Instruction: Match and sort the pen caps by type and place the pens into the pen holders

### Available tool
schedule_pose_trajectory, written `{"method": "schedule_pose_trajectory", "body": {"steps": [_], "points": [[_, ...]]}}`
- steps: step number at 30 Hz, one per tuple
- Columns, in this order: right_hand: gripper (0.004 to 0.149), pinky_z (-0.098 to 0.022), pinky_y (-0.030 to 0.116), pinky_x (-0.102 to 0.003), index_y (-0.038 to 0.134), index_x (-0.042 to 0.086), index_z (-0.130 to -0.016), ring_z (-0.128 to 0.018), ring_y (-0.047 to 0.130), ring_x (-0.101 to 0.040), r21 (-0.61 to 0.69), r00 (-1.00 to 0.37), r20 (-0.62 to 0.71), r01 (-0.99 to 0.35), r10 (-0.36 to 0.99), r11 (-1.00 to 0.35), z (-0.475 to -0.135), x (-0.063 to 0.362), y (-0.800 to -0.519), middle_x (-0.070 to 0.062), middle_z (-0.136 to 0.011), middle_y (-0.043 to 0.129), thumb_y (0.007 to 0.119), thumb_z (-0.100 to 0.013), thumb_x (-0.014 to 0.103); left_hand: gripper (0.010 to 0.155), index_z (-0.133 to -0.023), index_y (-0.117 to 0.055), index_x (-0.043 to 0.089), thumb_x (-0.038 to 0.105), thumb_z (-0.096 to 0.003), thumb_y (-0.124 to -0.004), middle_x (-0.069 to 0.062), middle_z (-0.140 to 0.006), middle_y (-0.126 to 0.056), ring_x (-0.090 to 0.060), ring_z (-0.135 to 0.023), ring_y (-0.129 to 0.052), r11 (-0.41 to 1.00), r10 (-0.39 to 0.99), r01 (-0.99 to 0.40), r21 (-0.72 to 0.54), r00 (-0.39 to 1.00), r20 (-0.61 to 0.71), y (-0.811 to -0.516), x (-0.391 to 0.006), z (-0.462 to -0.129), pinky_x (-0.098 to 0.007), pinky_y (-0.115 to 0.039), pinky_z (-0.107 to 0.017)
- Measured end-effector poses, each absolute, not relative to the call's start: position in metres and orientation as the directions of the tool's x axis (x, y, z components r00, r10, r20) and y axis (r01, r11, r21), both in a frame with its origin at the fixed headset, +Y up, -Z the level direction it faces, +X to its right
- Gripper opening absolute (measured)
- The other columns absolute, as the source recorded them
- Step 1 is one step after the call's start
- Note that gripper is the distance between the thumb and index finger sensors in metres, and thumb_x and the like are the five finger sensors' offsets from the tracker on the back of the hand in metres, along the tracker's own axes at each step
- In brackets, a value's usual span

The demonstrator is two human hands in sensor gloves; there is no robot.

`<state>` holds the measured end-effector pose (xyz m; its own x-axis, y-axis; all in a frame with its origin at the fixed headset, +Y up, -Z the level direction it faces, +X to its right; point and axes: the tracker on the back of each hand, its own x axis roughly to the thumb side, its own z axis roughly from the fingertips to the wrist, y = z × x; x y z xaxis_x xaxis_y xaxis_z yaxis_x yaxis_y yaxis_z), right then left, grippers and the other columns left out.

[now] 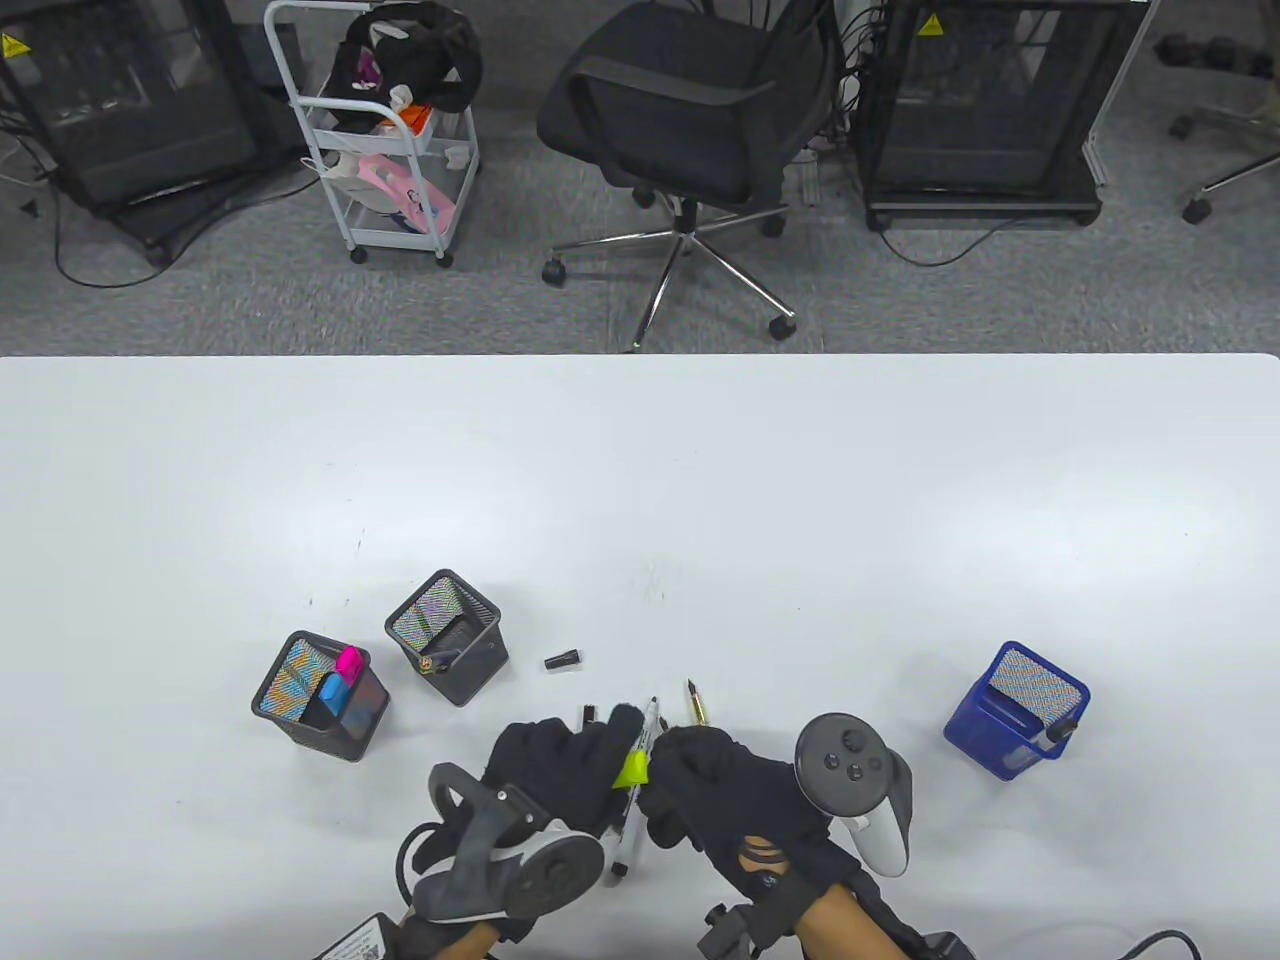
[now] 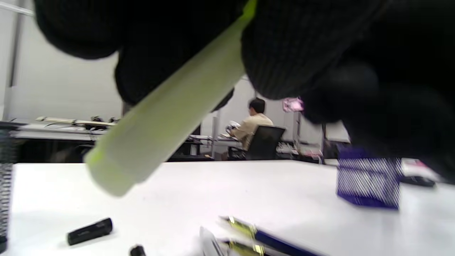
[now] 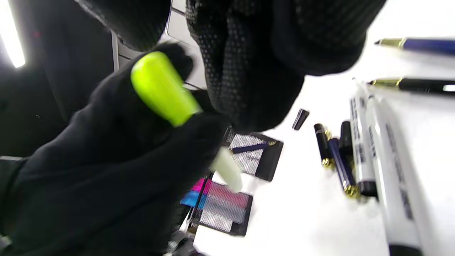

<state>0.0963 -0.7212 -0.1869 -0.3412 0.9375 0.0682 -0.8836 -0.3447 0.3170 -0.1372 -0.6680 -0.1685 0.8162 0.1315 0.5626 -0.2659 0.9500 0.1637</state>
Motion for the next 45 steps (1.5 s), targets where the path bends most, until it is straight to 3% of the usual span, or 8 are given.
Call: {"method": "schedule_pose_trajectory", "body": {"steps": [6,10,16,30,45], "points": [[0.062,-0.034,0.093,-0.033,0.066,0.006,-0.092,-0.050,0.109,-0.027,0.290,-0.399,0.084,-0.867,0.913,-0.405,-0.192,0.107,-0.722,-0.017,-0.073,0.096,0.075,-0.051,0.051,0.076,-0.110,-0.046,0.025,0.025,-0.0468,-0.090,-0.015,-0.091,-0.092,-0.041,-0.069,-0.107,0.824,0.379,-0.463,0.327,0.879,0.291,-0.614,-0.237,-0.183,-0.059,-0.087,-0.047],[0.062,-0.036,0.093,-0.034,0.065,0.006,-0.093,-0.051,0.108,-0.028,0.297,-0.417,0.085,-0.856,0.905,-0.423,-0.194,0.107,-0.725,-0.018,-0.074,0.095,0.075,-0.051,0.051,0.066,-0.107,-0.055,0.032,0.029,-0.0490,-0.085,-0.017,-0.091,-0.092,-0.043,-0.071,-0.108,0.801,0.467,-0.473,0.368,0.877,0.111,-0.610,-0.285,-0.189,-0.058,-0.089,-0.046],[0.063,-0.037,0.092,-0.036,0.064,0.006,-0.094,-0.053,0.107,-0.030,0.309,-0.452,0.094,-0.833,0.887,-0.458,-0.196,0.106,-0.726,-0.019,-0.076,0.094,0.075,-0.051,0.052,0.056,-0.105,-0.066,0.028,0.036,-0.0503,-0.077,-0.022,-0.097,-0.087,-0.048,-0.081,-0.100,0.738,0.633,-0.554,0.386,0.767,-0.110,-0.630,-0.330,-0.198,-0.064,-0.080,-0.055],[0.064,-0.038,0.091,-0.038,0.064,0.006,-0.094,-0.054,0.107,-0.031,0.316,-0.489,0.103,-0.810,0.866,-0.494,-0.196,0.109,-0.725,-0.020,-0.077,0.093,0.075,-0.051,0.052,0.058,-0.106,-0.063,0.023,0.033,-0.0505,-0.078,-0.023,-0.096,-0.086,-0.051,-0.075,-0.104,0.768,0.634,-0.575,0.282,0.745,-0.207,-0.673,-0.330,-0.217,-0.066,-0.079,-0.055],[0.064,-0.039,0.091,-0.039,0.064,0.006,-0.095,-0.055,0.106,-0.031,0.317,-0.499,0.102,-0.803,0.860,-0.504,-0.196,0.109,-0.725,-0.020,-0.078,0.093,0.075,-0.051,0.052,0.058,-0.104,-0.066,0.018,0.033,-0.0498,-0.080,-0.024,-0.095,-0.087,-0.053,-0.072,-0.106,0.783,0.616,-0.560,0.270,0.756,-0.221,-0.680,-0.332,-0.216,-0.067,-0.076,-0.056]]}}
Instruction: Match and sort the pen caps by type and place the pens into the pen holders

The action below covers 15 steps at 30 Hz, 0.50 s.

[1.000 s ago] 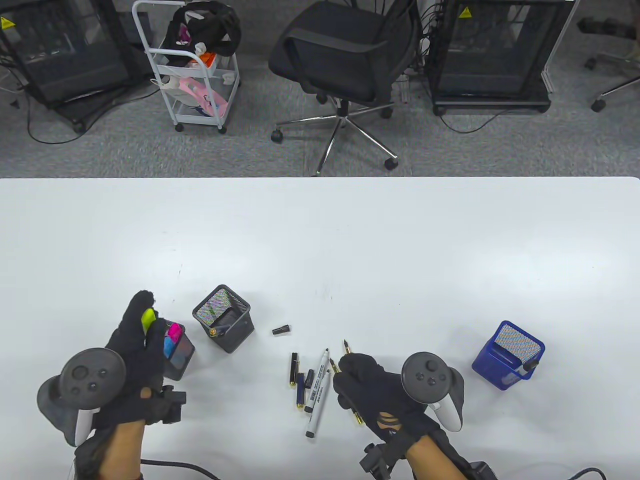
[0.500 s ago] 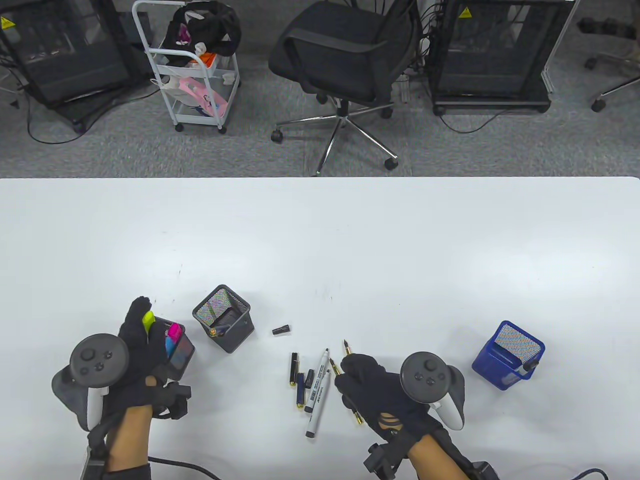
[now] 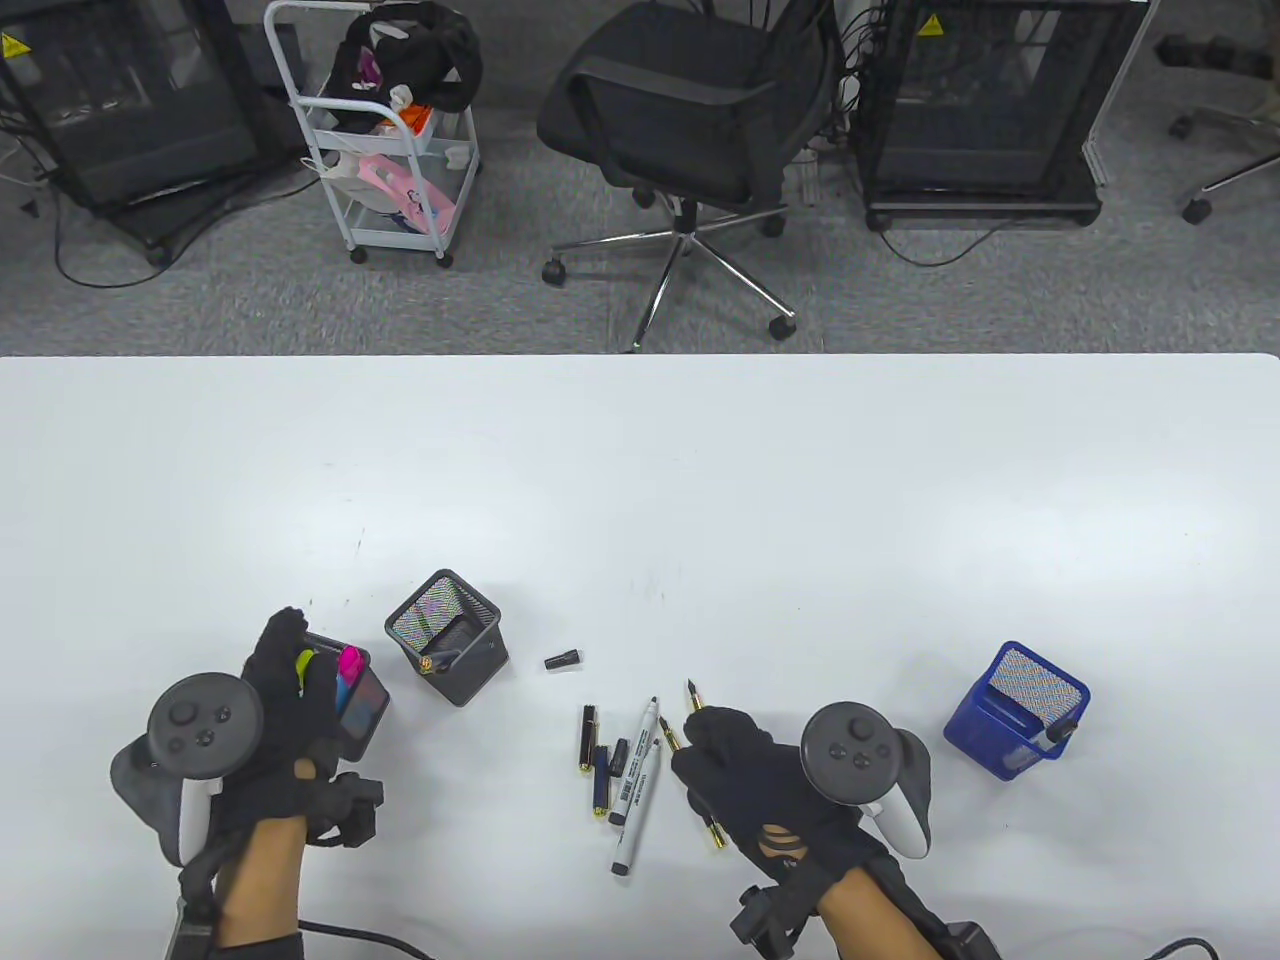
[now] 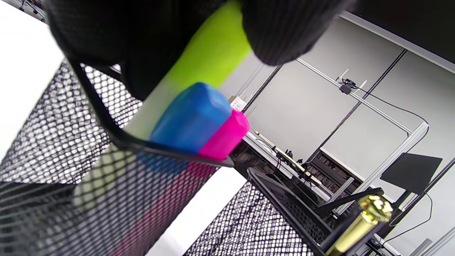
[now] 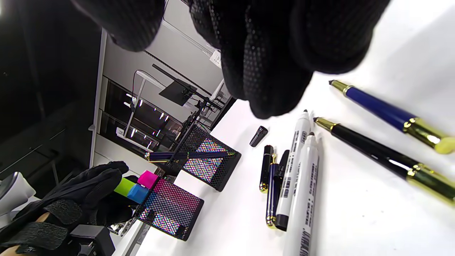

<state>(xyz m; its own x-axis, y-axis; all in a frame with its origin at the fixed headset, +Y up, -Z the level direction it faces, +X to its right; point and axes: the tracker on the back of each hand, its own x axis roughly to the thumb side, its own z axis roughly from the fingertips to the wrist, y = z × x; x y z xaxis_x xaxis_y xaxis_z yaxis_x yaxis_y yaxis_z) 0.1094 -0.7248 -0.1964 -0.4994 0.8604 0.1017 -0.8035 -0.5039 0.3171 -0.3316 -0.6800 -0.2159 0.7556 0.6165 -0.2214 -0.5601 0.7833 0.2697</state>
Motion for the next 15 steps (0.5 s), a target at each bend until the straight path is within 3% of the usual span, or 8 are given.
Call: {"method": "schedule_pose_trajectory", "body": {"steps": [8,15], "points": [[0.064,-0.039,0.091,-0.038,0.064,0.006,-0.095,-0.055,0.106,-0.032,0.315,-0.501,0.104,-0.803,0.859,-0.506,-0.197,0.110,-0.725,-0.020,-0.078,0.093,0.075,-0.051,0.052,0.059,-0.104,-0.066,0.017,0.035,-0.0496,-0.080,-0.024,-0.098,-0.083,-0.051,-0.077,-0.101,0.790,0.607,-0.550,0.272,0.765,-0.216,-0.676,-0.331,-0.214,-0.067,-0.076,-0.056],[0.064,-0.039,0.091,-0.038,0.064,0.006,-0.095,-0.055,0.106,-0.031,0.285,-0.499,0.105,-0.814,0.860,-0.507,-0.198,0.116,-0.722,-0.020,-0.078,0.093,0.075,-0.051,0.052,0.060,-0.105,-0.066,0.017,0.037,-0.0494,-0.080,-0.024,-0.100,-0.080,-0.049,-0.081,-0.094,0.790,0.562,-0.504,0.348,0.823,-0.083,-0.634,-0.308,-0.203,-0.067,-0.075,-0.056]]}}
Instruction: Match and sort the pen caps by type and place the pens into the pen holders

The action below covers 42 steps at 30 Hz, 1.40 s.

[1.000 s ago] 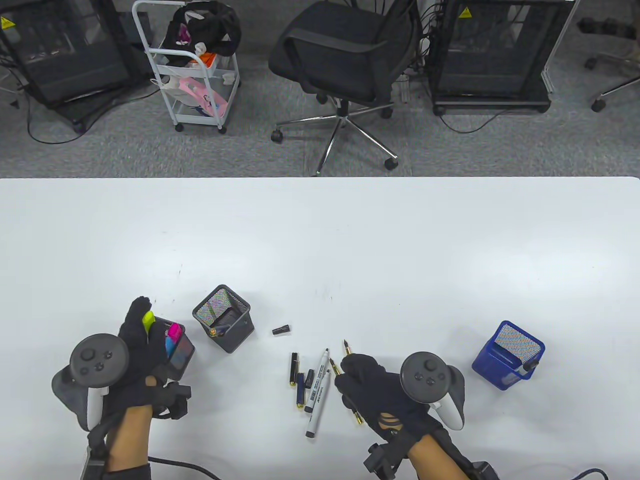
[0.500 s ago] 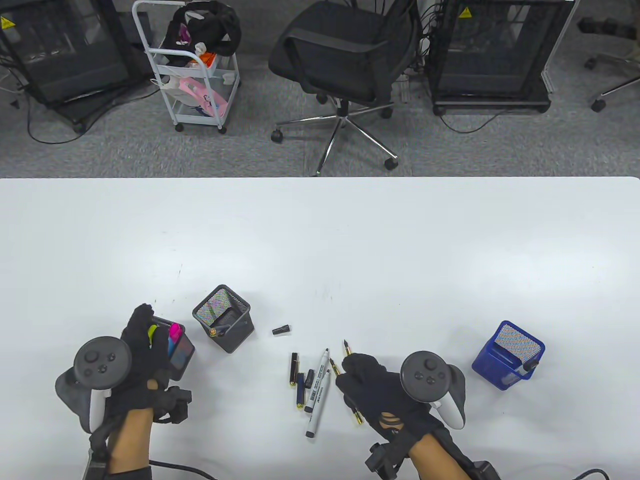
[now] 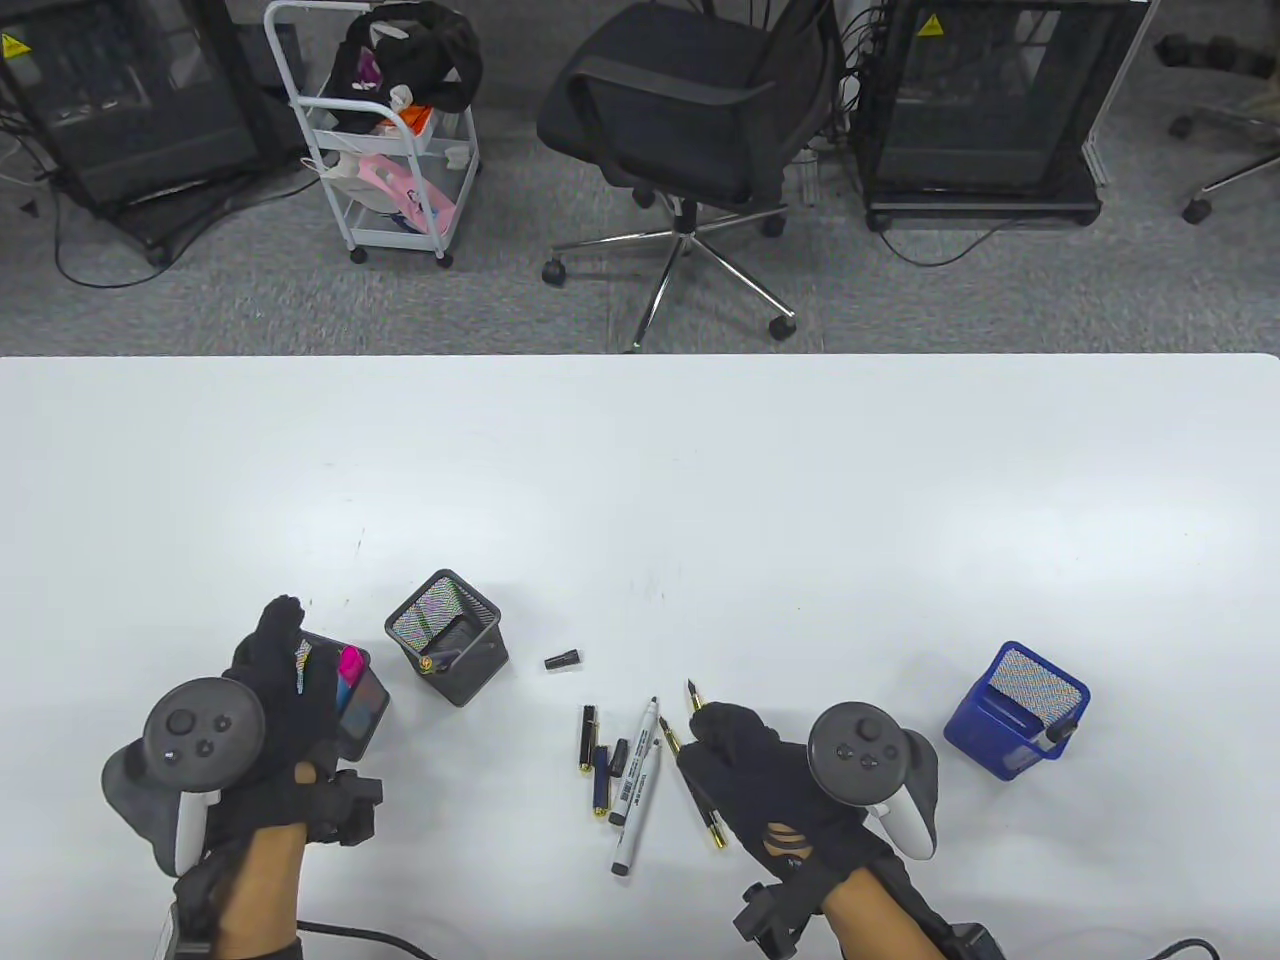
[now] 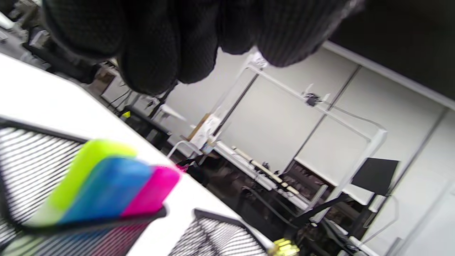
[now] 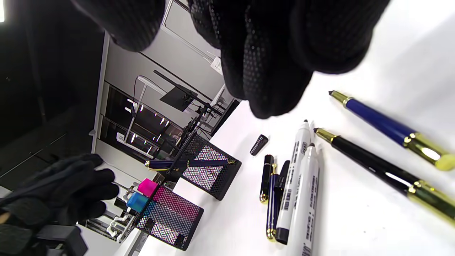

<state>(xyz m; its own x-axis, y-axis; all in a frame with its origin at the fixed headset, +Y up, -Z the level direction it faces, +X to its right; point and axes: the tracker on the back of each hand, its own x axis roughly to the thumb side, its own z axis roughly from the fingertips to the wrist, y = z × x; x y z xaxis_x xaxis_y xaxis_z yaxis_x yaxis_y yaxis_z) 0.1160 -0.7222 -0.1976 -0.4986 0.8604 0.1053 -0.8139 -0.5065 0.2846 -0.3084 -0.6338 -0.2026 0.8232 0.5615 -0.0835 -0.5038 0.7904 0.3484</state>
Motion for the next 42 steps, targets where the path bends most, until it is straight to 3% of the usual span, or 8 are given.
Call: {"method": "schedule_pose_trajectory", "body": {"steps": [5,9,15,18,23,35,42], "points": [[0.064,-0.039,0.091,-0.038,0.064,0.006,-0.095,-0.055,0.106,-0.031,0.267,-0.499,0.103,-0.819,0.860,-0.507,-0.198,0.119,-0.721,-0.020,-0.078,0.093,0.075,-0.051,0.051,0.060,-0.103,-0.070,0.015,0.037,-0.0484,-0.083,-0.022,-0.095,-0.085,-0.045,-0.074,-0.098,0.780,0.525,-0.510,0.362,0.849,0.064,-0.605,-0.275,-0.192,-0.064,-0.078,-0.052],[0.064,-0.039,0.091,-0.038,0.064,0.006,-0.095,-0.055,0.106,-0.031,0.251,-0.507,0.106,-0.819,0.855,-0.517,-0.198,0.122,-0.720,-0.020,-0.078,0.093,0.075,-0.051,0.051,0.060,-0.100,-0.074,0.014,0.038,-0.0467,-0.087,-0.021,-0.090,-0.091,-0.040,-0.065,-0.102,0.827,0.463,-0.484,0.285,0.875,0.143,-0.606,-0.238,-0.189,-0.061,-0.082,-0.048],[0.064,-0.039,0.091,-0.038,0.064,0.006,-0.095,-0.055,0.106,-0.032,0.213,-0.536,0.114,-0.809,0.837,-0.547,-0.197,0.126,-0.717,-0.020,-0.078,0.093,0.075,-0.051,0.051,0.059,-0.093,-0.083,0.010,0.038,-0.0427,-0.094,-0.019,-0.078,-0.102,-0.034,-0.049,-0.108,0.922,0.374,-0.387,0.027,0.906,0.199,-0.646,-0.175,-0.190,-0.059,-0.086,-0.040],[0.064,-0.038,0.091,-0.038,0.064,0.006,-0.094,-0.055,0.106,-0.031,0.199,-0.545,0.104,-0.808,0.832,-0.555,-0.199,0.130,-0.718,-0.020,-0.077,0.093,0.075,-0.051,0.051,0.056,-0.087,-0.087,0.010,0.040,-0.0407,-0.096,-0.017,-0.070,-0.107,-0.030,-0.041,-0.111,0.969,0.246,-0.228,-0.097,0.933,0.263,-0.677,-0.135,-0.182,-0.057,-0.089,-0.036],[0.064,-0.038,0.091,-0.039,0.064,0.006,-0.094,-0.055,0.106,-0.032,0.189,-0.551,0.090,-0.809,0.830,-0.557,-0.200,0.134,-0.719,-0.020,-0.077,0.093,0.076,-0.051,0.051,0.052,-0.080,-0.090,0.012,0.043,-0.0382,-0.098,-0.012,-0.060,-0.112,-0.024,-0.030,-0.115,0.994,-0.029,0.065,-0.086,0.928,0.371,-0.714,-0.087,-0.164,-0.053,-0.092,-0.029],[0.064,-0.038,0.091,-0.039,0.064,0.006,-0.094,-0.054,0.106,-0.032,0.176,-0.562,0.086,-0.804,0.823,-0.567,-0.201,0.137,-0.718,-0.021,-0.077,0.093,0.076,-0.050,0.052,0.058,-0.084,-0.087,0.009,0.043,-0.0380,-0.098,-0.010,-0.056,-0.113,-0.023,-0.027,-0.115,0.970,-0.179,0.234,-0.070,0.877,0.446,-0.750,-0.061,-0.147,-0.053,-0.092,-0.028],[0.064,-0.038,0.091,-0.039,0.064,0.006,-0.094,-0.054,0.106,-0.032,0.175,-0.567,0.086,-0.801,0.819,-0.573,-0.201,0.137,-0.717,-0.021,-0.077,0.093,0.076,-0.050,0.052,0.058,-0.084,-0.087,0.009,0.043,-0.0378,-0.098,-0.011,-0.057,-0.113,-0.022,-0.026,-0.115,0.967,-0.188,0.242,-0.076,0.885,0.427,-0.756,-0.058,-0.146,-0.053,-0.092,-0.027]]}}
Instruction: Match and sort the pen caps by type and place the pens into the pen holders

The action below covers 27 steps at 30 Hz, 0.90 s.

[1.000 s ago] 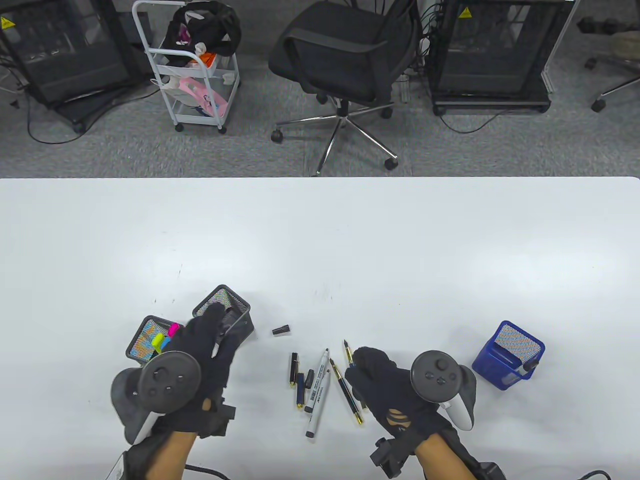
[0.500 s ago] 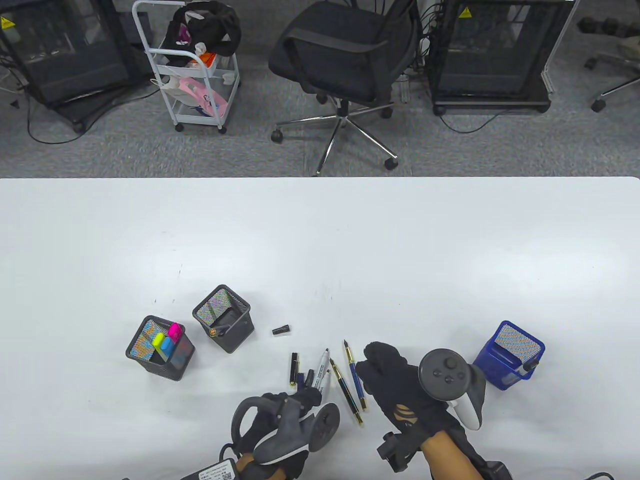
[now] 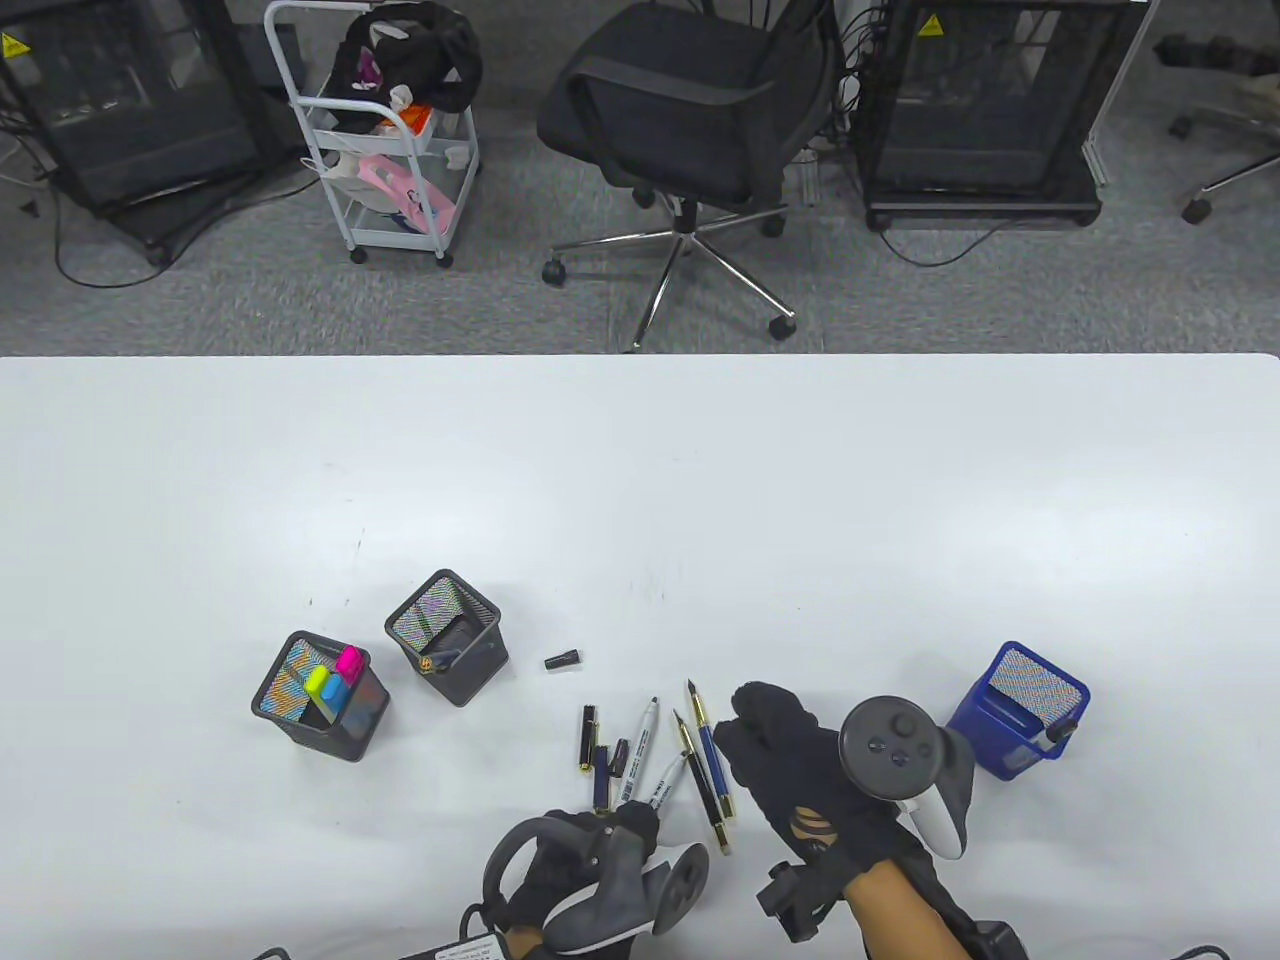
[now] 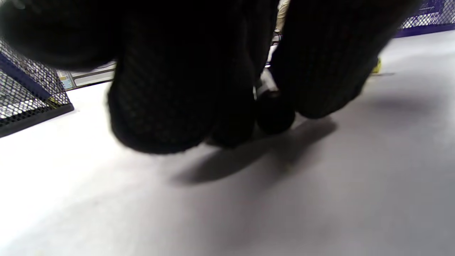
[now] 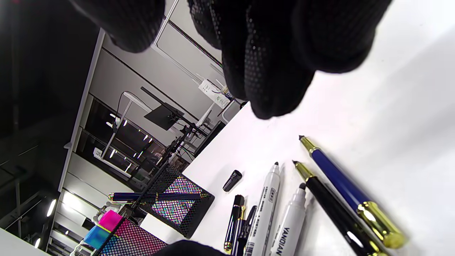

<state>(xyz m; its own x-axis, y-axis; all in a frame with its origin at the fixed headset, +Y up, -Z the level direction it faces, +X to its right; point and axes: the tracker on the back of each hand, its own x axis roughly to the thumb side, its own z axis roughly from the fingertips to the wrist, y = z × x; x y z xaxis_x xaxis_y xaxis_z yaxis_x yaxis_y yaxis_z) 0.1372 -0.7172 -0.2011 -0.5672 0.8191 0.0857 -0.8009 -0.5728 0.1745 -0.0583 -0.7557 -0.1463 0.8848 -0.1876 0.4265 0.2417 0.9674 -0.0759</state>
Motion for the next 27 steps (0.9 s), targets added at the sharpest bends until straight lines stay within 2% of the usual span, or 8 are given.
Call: {"method": "schedule_pose_trajectory", "body": {"steps": [4,10,14,20,22,27], "points": [[0.064,-0.038,0.091,-0.039,0.064,0.006,-0.094,-0.054,0.106,-0.032,0.174,-0.569,0.085,-0.800,0.818,-0.574,-0.201,0.138,-0.717,-0.021,-0.077,0.093,0.076,-0.050,0.051,0.057,-0.084,-0.087,0.010,0.042,-0.0379,-0.099,-0.012,-0.057,-0.112,-0.022,-0.026,-0.115,0.970,-0.172,0.227,-0.093,0.900,0.400,-0.757,-0.059,-0.147,-0.053,-0.092,-0.027],[0.064,-0.038,0.091,-0.039,0.064,0.006,-0.094,-0.054,0.106,-0.032,0.170,-0.570,0.080,-0.801,0.818,-0.575,-0.201,0.139,-0.717,-0.021,-0.077,0.093,0.076,-0.050,0.051,0.057,-0.084,-0.085,0.011,0.041,-0.0376,-0.099,-0.013,-0.059,-0.111,-0.021,-0.025,-0.113,0.977,-0.078,0.141,-0.157,0.932,0.354,-0.757,-0.066,-0.152,-0.053,-0.091,-0.028],[0.064,-0.038,0.091,-0.039,0.064,0.006,-0.094,-0.054,0.106,-0.032,0.164,-0.569,0.080,-0.802,0.818,-0.574,-0.202,0.139,-0.717,-0.021,-0.077,0.093,0.076,-0.050,0.051,0.057,-0.085,-0.084,0.011,0.041,-0.0377,-0.097,-0.013,-0.060,-0.110,-0.022,-0.026,-0.111,0.975,0.076,-0.011,-0.222,0.955,0.287,-0.746,-0.080,-0.157,-0.054,-0.090,-0.030],[0.065,-0.038,0.091,-0.039,0.065,0.006,-0.094,-0.054,0.107,-0.032,0.161,-0.576,0.084,-0.797,0.813,-0.582,-0.200,0.137,-0.714,-0.021,-0.077,0.093,0.077,-0.050,0.051,0.067,-0.095,-0.073,0.006,0.039,-0.0399,-0.093,-0.014,-0.066,-0.105,-0.024,-0.033,-0.109,0.921,0.370,-0.329,-0.208,0.906,0.207,-0.718,-0.106,-0.164,-0.056,-0.088,-0.036],[0.065,-0.036,0.092,-0.038,0.066,0.005,-0.093,-0.052,0.107,-0.032,0.180,-0.570,0.081,-0.798,0.818,-0.574,-0.198,0.134,-0.713,-0.021,-0.075,0.094,0.079,-0.049,0.051,0.069,-0.097,-0.071,0.005,0.038,-0.0406,-0.092,-0.014,-0.068,-0.104,-0.024,-0.035,-0.108,0.887,0.457,-0.423,-0.184,0.860,0.227,-0.710,-0.114,-0.166,-0.057,-0.087,-0.038],[0.065,-0.033,0.094,-0.037,0.070,0.003,-0.089,-0.049,0.110,-0.031,0.257,-0.510,0.062,-0.823,0.858,-0.507,-0.194,0.121,-0.716,-0.020,-0.071,0.098,0.082,-0.048,0.051,0.068,-0.099,-0.069,0.004,0.037,-0.0427,-0.090,-0.014,-0.072,-0.102,-0.025,-0.040,-0.108,0.842,0.539,-0.509,-0.176,0.791,0.291,-0.707,-0.116,-0.166,-0.057,-0.086,-0.042]]}}
